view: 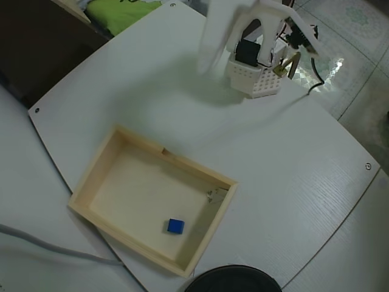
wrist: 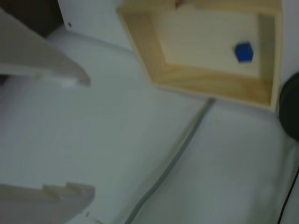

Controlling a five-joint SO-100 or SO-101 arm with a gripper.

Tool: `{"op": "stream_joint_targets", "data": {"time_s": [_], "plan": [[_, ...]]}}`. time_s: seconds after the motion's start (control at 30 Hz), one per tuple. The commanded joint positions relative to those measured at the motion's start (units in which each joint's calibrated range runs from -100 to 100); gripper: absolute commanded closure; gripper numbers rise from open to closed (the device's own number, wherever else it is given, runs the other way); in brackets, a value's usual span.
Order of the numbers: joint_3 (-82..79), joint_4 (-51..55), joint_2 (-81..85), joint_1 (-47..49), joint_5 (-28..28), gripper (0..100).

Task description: Pick up the small blue cube and put it into the box

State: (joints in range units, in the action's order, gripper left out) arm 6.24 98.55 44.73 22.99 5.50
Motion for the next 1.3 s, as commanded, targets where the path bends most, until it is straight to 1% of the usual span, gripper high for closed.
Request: {"op": "stream_joint_targets", "data": {"time_s": [0.0,0.17,0.27,0.4,0.53,0.77,0.93,1.27], "plan": [[-9.9,-1.9,7.8,-0.2,-0.3,80],[-28.3,-7.2,20.1,-0.3,-0.3,80],[-39.2,-13.4,27.8,-0.4,-0.3,80],[-52.3,-24.4,38.1,-0.4,-0.3,80],[-63.1,-30.4,45.0,-0.4,0.0,80],[-70.7,-34.2,47.4,-0.4,0.2,80],[-81.0,-38.7,48.3,-0.4,0.2,79],[-97.7,-55.0,48.3,-0.4,-0.2,79]]}}
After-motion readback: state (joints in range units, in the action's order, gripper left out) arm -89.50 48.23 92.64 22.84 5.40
